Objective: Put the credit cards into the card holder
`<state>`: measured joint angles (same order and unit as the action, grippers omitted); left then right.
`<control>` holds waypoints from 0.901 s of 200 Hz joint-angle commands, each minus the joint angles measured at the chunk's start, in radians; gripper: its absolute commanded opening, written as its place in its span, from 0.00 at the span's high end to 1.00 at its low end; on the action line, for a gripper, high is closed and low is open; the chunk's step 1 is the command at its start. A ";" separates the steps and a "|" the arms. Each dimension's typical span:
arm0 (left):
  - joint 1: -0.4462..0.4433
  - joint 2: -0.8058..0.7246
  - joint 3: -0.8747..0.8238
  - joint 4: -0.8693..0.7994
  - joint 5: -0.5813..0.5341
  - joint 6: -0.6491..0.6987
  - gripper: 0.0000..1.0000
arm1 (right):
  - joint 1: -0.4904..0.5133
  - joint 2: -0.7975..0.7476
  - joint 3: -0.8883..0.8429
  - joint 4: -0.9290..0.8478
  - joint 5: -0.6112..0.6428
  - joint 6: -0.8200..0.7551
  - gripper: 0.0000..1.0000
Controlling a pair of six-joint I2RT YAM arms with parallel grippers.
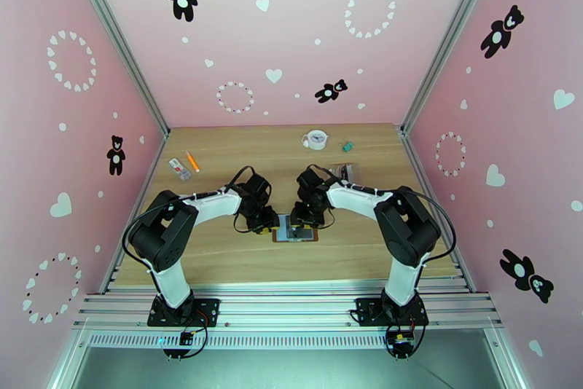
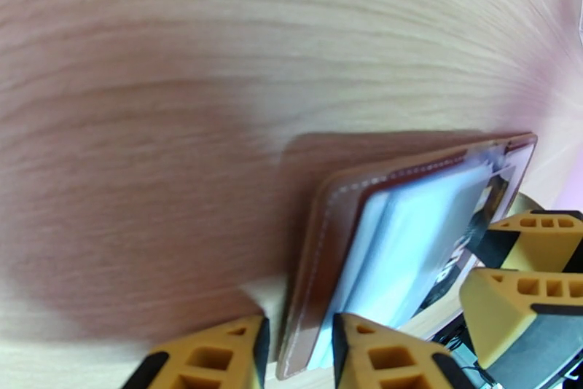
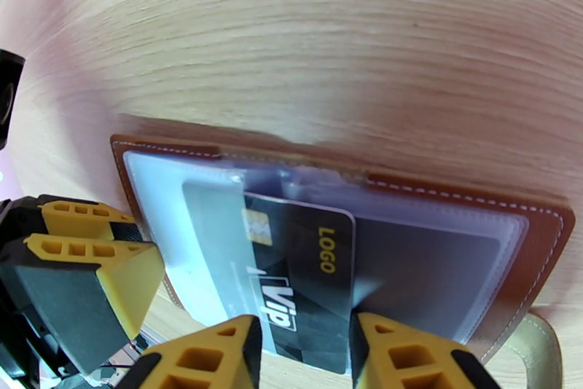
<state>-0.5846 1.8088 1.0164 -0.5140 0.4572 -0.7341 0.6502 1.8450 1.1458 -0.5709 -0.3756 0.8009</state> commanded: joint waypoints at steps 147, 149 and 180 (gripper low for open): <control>-0.002 0.033 -0.033 0.020 -0.042 -0.003 0.70 | 0.077 0.085 0.115 -0.023 -0.051 0.032 0.65; -0.002 0.033 -0.034 0.019 -0.043 -0.003 0.70 | 0.077 0.085 0.115 -0.022 -0.052 0.031 0.65; -0.002 0.034 -0.033 0.020 -0.041 -0.004 0.70 | 0.078 0.097 0.125 -0.028 -0.074 0.035 0.66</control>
<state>-0.5846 1.8084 1.0153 -0.5125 0.4572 -0.7368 0.7124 1.9114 1.2366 -0.5941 -0.3992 0.8242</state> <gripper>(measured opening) 0.303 0.348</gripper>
